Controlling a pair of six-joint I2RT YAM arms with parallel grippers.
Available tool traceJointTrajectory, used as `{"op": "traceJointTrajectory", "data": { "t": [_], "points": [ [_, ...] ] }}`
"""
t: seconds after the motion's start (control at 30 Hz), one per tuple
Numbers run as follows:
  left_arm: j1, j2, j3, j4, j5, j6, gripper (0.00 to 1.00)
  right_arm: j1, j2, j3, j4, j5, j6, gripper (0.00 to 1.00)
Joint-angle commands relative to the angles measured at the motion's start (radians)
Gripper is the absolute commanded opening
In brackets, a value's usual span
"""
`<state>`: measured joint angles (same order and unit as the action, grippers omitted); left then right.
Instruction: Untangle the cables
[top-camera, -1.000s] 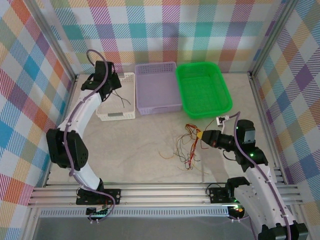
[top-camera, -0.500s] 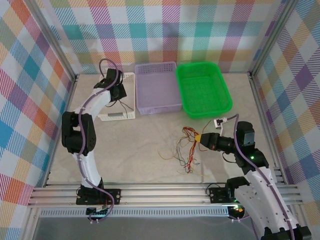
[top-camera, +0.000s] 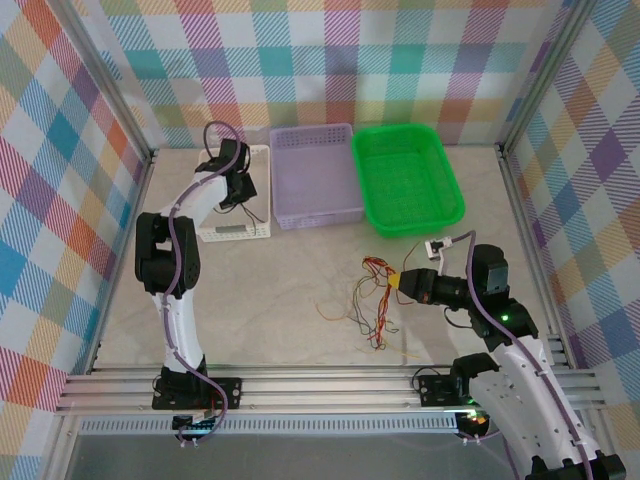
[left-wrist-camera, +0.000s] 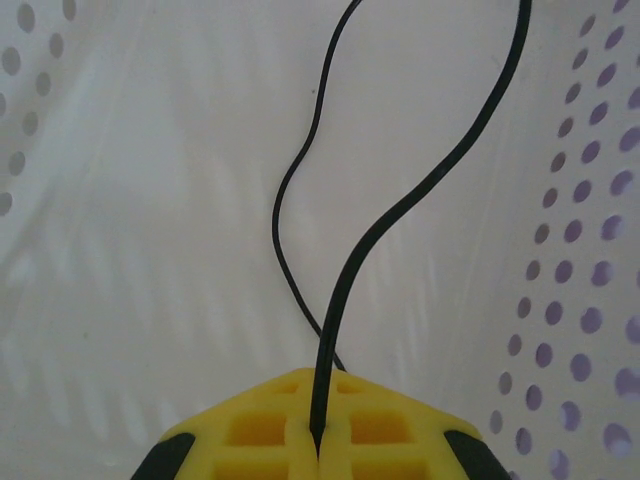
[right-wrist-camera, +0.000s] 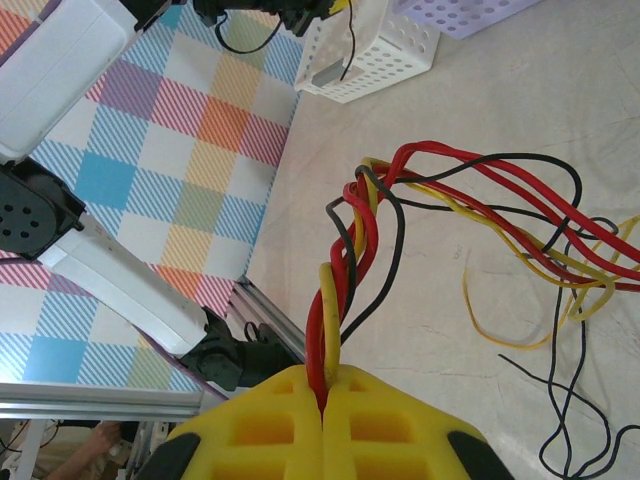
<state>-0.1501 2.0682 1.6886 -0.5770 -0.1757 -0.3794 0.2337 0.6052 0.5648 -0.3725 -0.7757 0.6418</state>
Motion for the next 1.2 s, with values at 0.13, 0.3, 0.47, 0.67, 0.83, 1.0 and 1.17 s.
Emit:
{"op": "traceJointTrajectory", "data": {
  "t": [0.13,0.3,0.47,0.67,0.83,1.0,1.17],
  "points": [
    [0.034,0.061,0.104,-0.085,-0.029,-0.012,0.00,0.019,-0.009,-0.004,0.010,-0.007,-0.017,0.00],
    [0.044,0.041,0.108,-0.062,-0.034,-0.019,0.00,0.028,0.000,-0.012,0.026,-0.001,-0.013,0.00],
    [0.056,0.025,0.088,-0.032,-0.106,-0.037,0.00,0.044,0.011,-0.013,0.030,0.010,-0.013,0.00],
    [0.064,0.069,0.118,-0.045,-0.164,-0.036,0.00,0.061,0.022,-0.019,0.035,0.026,-0.014,0.00],
    [0.066,0.085,0.129,-0.040,-0.171,-0.040,0.00,0.075,0.037,-0.011,0.044,0.038,-0.013,0.00],
    [0.067,0.098,0.137,-0.028,-0.182,-0.034,0.09,0.106,0.071,-0.010,0.075,0.055,-0.010,0.00],
    [0.067,0.085,0.143,-0.031,-0.145,-0.023,0.35,0.141,0.101,0.007,0.084,0.096,-0.016,0.00]
  ]
}}
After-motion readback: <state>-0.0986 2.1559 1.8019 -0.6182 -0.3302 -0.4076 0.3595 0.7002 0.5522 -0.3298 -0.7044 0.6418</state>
